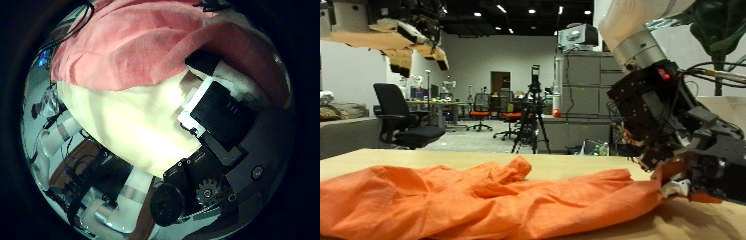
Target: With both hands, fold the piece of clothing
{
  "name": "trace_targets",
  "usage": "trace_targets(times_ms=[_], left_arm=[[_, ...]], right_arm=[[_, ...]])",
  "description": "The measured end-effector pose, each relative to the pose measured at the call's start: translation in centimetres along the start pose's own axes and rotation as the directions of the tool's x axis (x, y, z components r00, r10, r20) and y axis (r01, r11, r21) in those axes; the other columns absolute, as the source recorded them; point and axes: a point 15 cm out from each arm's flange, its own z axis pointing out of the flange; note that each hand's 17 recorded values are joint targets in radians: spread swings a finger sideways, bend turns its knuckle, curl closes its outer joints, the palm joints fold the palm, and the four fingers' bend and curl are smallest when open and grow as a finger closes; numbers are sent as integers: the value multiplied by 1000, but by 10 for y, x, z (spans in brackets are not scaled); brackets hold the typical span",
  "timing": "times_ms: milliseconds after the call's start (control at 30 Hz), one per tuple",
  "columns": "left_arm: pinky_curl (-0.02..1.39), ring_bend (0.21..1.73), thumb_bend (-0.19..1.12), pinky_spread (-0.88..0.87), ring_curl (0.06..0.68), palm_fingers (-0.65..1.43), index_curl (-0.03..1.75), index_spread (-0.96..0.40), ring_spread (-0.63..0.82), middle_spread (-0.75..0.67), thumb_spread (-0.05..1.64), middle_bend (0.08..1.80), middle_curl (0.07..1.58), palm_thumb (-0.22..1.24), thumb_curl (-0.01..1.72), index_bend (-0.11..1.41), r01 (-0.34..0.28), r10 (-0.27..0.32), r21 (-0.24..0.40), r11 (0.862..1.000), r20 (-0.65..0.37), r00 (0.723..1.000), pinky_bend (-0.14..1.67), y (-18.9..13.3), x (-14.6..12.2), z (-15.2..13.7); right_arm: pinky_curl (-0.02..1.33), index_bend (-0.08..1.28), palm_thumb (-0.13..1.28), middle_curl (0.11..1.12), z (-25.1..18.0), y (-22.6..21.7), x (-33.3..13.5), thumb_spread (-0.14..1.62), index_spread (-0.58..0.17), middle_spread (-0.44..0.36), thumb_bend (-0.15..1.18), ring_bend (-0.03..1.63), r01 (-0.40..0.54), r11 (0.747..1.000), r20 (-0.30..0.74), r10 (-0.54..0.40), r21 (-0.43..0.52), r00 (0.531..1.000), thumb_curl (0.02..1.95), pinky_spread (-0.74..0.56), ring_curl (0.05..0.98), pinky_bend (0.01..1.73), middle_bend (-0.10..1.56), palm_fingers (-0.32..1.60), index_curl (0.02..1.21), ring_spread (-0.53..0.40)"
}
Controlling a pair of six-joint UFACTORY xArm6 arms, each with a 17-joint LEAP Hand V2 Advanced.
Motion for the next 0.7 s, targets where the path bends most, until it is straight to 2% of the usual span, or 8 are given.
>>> trace_targets(times_ms=[200,433,700], left_arm=[[295,340,-32,547,225,-13,336,7,551,271,845,181,274,15,319,179,-4,4,7,1000,1,1000,191,2,2,-4],[293,345,-32,547,228,-11,341,7,550,265,849,179,275,16,319,181,0,0,11,1000,3,1000,190,10,-4,-7],[288,345,-32,542,230,-4,346,7,549,261,854,184,281,16,318,184,35,-35,-28,999,-14,999,188,33,-23,13]], right_arm=[[701,1018,1155,888,-41,14,0,956,-292,-177,60,1342,-9,998,-34,11,68,999,779,-264,723,1331,1232,1074,850,-232],[717,1027,1165,904,-82,22,-36,966,-285,-173,51,1337,59,994,-77,-52,91,996,837,-249,743,1324,1225,1074,857,-231],[731,1024,1166,917,-155,7,-69,975,-281,-170,32,1329,107,971,-154,-75,214,985,890,-246,757,1310,1224,1077,860,-230]])
